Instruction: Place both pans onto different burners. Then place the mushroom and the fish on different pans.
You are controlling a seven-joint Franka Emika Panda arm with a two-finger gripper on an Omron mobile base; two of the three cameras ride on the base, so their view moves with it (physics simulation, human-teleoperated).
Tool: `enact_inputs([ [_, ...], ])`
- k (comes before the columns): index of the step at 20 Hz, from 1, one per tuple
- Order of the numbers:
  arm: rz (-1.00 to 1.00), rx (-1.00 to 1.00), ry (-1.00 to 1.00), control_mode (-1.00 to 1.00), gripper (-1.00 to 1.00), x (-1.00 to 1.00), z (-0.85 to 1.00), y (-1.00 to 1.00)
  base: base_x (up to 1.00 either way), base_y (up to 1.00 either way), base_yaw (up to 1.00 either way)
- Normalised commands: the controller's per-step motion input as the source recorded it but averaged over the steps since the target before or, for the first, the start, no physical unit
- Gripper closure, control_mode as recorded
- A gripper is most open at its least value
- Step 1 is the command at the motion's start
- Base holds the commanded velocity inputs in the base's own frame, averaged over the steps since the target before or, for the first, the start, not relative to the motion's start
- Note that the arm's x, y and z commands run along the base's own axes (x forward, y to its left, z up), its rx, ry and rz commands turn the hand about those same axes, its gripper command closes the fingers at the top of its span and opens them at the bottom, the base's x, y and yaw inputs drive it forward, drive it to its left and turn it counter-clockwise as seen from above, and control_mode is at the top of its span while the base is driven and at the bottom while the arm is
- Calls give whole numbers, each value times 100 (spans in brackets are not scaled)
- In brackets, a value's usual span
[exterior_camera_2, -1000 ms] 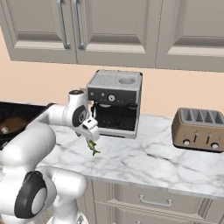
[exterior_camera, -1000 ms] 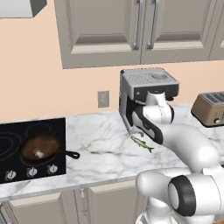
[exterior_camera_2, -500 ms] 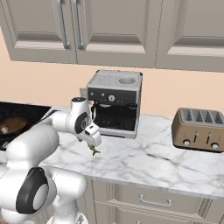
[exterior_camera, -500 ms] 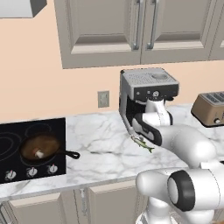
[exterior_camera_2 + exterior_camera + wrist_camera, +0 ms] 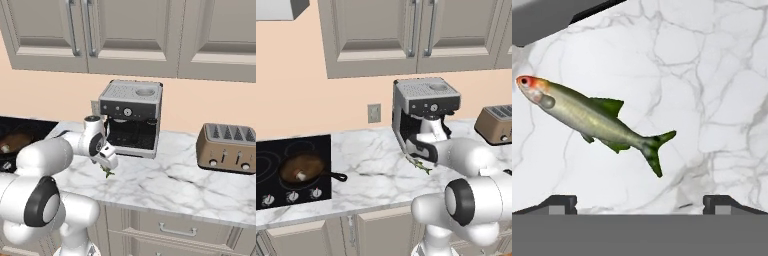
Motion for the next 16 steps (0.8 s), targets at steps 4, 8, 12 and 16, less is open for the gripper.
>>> enact_inputs([
  [4,3,0,0,-100,-100,33,-15,-1,0,0,0],
  [8,8,0,0,-100,-100,19,-10,0,0,0,0],
  [12,15,0,0,-100,-100,0,-12,-1,0,0,0],
  [16,16,0,0,-100,-100,1,-18,0,0,0,0],
])
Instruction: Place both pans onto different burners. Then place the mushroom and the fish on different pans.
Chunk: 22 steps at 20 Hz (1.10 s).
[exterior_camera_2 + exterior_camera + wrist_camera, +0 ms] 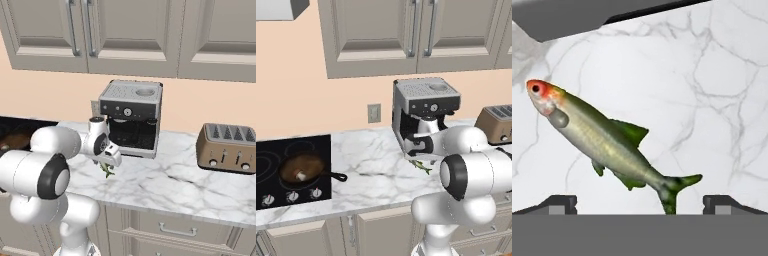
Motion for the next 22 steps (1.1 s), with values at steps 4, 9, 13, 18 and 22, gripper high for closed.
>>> enact_inputs([
  [4,15,0,0,-100,-100,0,-16,0,0,0,0],
  [9,10,0,0,-100,-100,11,-3,0,0,0,0],
  [13,7,0,0,-100,-100,16,0,0,0,0,0],
  [18,9,0,0,-100,-100,6,-7,0,0,0,0],
  [22,6,0,0,-100,-100,18,-11,0,0,0,0],
])
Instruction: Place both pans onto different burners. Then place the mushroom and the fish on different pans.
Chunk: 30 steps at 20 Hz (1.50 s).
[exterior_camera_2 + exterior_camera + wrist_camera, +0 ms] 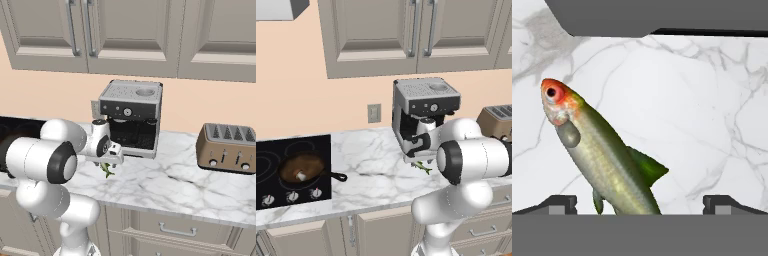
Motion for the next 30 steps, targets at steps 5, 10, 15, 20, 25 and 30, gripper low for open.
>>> enact_inputs([
  [5,6,0,0,-100,-100,20,-13,0,0,0,0],
  [10,5,0,0,-100,-100,21,-22,1,0,0,0],
  [15,5,0,0,-100,-100,6,-19,2,0,0,0],
  [20,5,1,8,-100,100,0,-21,15,0,0,0],
  [25,4,2,11,-100,100,0,-25,19,0,0,0],
  [30,4,2,10,-100,100,0,-20,17,0,0,0],
])
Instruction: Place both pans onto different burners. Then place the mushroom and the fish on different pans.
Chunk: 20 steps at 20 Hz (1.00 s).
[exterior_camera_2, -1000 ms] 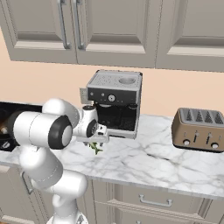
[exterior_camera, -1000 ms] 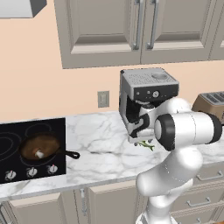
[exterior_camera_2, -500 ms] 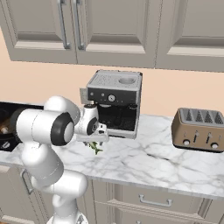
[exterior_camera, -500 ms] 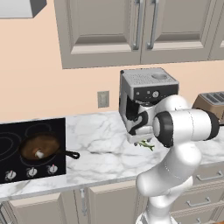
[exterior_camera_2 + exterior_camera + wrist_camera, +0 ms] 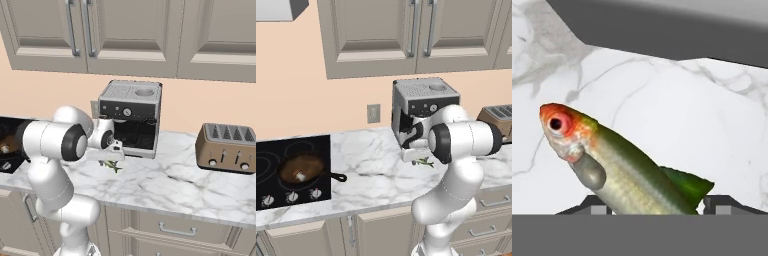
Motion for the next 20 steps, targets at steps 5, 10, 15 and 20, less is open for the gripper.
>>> enact_inputs([
  [5,6,2,2,-100,100,-1,-1,0,0,0,0],
  [10,4,0,0,-100,100,-23,13,0,0,0,0],
  [15,3,0,0,-100,100,-60,23,0,0,0,0],
  [20,1,0,0,-100,100,-64,36,0,0,0,0],
])
